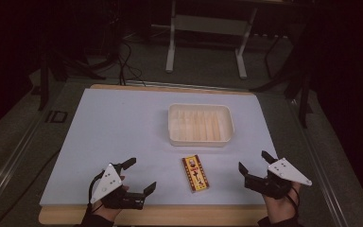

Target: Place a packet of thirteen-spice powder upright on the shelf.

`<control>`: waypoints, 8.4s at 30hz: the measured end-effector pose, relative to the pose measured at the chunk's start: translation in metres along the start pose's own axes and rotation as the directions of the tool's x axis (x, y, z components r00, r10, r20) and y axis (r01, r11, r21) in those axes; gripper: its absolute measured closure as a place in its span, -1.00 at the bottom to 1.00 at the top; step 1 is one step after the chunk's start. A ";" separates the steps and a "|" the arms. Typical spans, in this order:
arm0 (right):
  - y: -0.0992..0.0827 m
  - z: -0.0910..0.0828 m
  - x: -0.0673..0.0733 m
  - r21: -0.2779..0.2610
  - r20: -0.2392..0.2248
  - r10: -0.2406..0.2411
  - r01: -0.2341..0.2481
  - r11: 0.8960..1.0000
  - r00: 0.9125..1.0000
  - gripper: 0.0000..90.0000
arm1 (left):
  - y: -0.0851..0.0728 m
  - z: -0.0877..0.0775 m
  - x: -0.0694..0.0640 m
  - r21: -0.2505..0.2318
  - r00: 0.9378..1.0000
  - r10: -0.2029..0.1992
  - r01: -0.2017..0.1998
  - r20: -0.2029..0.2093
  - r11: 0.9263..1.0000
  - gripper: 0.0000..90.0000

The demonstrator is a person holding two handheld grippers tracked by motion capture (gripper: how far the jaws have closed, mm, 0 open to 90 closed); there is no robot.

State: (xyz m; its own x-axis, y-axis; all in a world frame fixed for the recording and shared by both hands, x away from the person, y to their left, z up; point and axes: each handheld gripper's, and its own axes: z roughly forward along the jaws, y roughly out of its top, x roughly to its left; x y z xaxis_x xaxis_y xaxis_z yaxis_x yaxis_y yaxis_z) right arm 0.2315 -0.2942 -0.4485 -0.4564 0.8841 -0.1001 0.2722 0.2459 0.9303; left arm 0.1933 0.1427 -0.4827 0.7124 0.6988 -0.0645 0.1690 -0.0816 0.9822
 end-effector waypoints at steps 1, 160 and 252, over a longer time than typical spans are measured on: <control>0.001 0.001 0.001 0.003 -0.003 -0.003 0.003 1.000 1.000 -0.75 | 0.000 0.000 0.000 0.001 1.000 -0.002 0.002 0.000 1.000 -0.93; 0.014 0.030 0.095 0.020 -0.099 -0.083 0.086 0.996 0.992 -0.30 | 0.040 0.076 -0.033 0.179 0.981 -0.162 0.141 0.109 0.974 -0.91; 0.016 0.041 0.077 0.041 -0.169 -0.010 0.018 0.999 0.985 -0.76 | 0.128 0.136 -0.047 0.088 0.997 -0.072 0.071 0.003 0.994 0.53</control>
State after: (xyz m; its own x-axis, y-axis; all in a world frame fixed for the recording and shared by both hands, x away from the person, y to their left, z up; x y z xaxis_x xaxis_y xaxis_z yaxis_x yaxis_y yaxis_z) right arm 0.2352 -0.2060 -0.4553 -0.5961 0.8014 -0.0485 0.2986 0.2774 0.9131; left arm 0.2741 0.0022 -0.3778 0.7005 0.7007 -0.1353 0.2783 -0.0937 0.9559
